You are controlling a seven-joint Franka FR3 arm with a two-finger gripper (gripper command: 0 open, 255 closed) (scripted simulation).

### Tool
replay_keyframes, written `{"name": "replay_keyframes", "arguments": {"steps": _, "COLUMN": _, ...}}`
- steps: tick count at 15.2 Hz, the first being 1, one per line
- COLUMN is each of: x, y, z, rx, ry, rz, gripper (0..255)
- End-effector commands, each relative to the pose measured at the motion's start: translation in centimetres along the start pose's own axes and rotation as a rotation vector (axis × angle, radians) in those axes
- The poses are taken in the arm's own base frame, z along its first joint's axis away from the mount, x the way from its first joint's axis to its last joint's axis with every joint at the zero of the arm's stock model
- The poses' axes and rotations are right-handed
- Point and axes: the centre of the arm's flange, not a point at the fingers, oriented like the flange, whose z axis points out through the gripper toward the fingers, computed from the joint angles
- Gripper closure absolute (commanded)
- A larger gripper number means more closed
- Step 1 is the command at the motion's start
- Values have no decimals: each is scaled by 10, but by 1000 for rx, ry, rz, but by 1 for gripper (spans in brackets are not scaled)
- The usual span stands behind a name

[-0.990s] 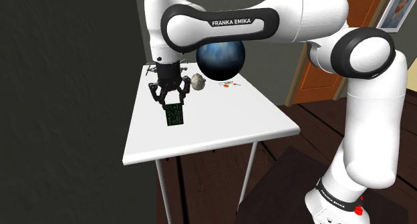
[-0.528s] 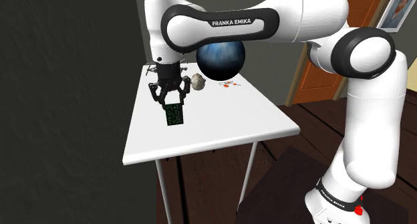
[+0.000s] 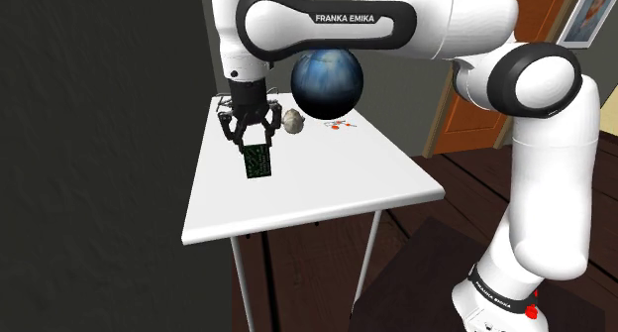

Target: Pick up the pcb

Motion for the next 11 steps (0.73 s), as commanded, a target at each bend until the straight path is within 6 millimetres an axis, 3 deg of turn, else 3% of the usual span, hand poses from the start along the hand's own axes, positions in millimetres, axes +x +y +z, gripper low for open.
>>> {"name": "replay_keyframes", "arguments": {"steps": 1, "x": 0, "y": 0, "z": -10, "rx": 0, "ry": 0, "rz": 0, "gripper": 255}}
{"name": "replay_keyframes", "arguments": {"steps": 9, "x": 0, "y": 1, "z": -53, "rx": 0, "ry": 0, "rz": 0, "gripper": 255}}
{"name": "replay_keyframes", "arguments": {"steps": 11, "x": 0, "y": 2, "z": -53, "rx": 0, "ry": 0, "rz": 0, "gripper": 255}}
